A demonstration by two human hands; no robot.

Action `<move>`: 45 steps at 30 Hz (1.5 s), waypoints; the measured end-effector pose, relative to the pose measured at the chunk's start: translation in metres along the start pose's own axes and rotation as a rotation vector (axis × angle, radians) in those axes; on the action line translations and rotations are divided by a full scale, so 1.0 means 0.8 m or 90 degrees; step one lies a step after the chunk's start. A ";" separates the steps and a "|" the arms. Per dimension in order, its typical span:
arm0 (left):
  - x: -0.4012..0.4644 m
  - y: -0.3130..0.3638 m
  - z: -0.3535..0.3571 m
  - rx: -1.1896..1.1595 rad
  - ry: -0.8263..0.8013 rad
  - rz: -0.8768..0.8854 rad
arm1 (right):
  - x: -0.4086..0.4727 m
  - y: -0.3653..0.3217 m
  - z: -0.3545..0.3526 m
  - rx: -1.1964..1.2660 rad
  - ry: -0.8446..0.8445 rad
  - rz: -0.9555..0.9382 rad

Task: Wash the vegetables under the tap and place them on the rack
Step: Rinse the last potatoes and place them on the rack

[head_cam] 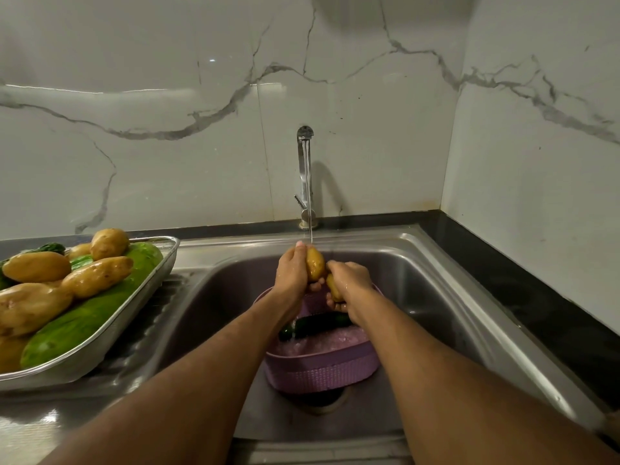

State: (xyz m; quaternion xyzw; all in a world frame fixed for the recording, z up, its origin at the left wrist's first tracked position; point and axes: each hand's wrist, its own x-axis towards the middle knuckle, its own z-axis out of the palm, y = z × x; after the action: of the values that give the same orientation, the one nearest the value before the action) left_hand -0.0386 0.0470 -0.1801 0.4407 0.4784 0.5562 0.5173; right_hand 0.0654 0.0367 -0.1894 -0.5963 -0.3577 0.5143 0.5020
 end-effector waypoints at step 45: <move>0.013 -0.013 -0.041 0.170 0.170 0.088 | -0.001 -0.001 0.026 -0.033 -0.130 -0.119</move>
State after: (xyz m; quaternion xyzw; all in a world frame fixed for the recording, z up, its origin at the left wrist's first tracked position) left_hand -0.0700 0.0549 -0.1953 0.4595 0.5811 0.5753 0.3467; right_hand 0.0454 0.0410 -0.1877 -0.5176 -0.4741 0.5139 0.4932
